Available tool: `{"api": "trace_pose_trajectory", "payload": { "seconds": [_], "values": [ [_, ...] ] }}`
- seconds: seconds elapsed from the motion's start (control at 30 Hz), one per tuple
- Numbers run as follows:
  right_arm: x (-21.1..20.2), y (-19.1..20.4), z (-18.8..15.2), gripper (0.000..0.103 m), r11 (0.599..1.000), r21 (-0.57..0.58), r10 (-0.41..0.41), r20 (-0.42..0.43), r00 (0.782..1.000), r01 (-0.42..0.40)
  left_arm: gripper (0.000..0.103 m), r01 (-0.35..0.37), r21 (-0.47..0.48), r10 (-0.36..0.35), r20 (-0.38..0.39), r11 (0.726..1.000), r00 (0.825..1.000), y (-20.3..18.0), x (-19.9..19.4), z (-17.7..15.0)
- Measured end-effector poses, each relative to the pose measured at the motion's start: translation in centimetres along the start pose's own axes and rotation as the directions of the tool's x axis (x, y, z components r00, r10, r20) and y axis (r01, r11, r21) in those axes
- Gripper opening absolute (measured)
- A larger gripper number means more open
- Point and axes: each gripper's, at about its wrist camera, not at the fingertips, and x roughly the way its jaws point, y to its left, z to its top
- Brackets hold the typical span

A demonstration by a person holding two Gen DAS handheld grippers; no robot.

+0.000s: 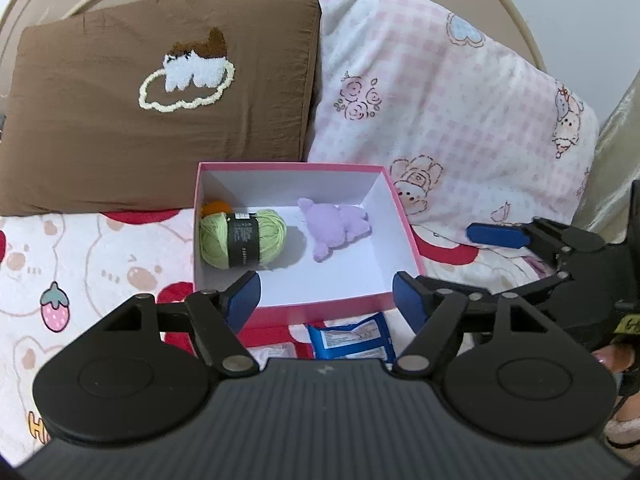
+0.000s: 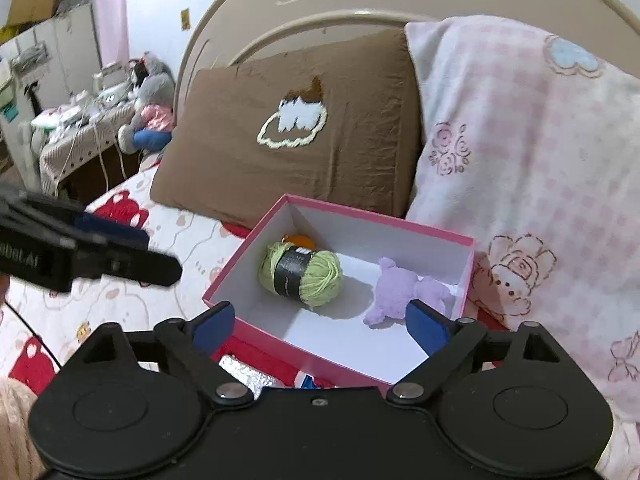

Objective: Organize objects
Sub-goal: 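Raise the open left tool away from the pink box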

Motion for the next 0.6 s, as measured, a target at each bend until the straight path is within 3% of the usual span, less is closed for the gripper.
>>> {"api": "trace_pose_trajectory", "payload": {
  "seconds": [0.17, 0.6],
  "values": [
    [-0.9, 0.2, -0.2, 0.098, 0.999, 0.028, -0.019, 0.011, 1.0, 0.019, 0.089, -0.018, 0.034, 0.017, 0.019, 0.999, 1.0, -0.5, -0.5, -0.9],
    [-1.8, 1.4, -1.9, 0.098, 0.998, 0.009, -0.062, -0.052, 0.997, 0.063, 0.093, 0.018, 0.006, -0.018, -0.054, 1.0, 0.998, 1.4, 0.5, -3.8]
  ]
}}
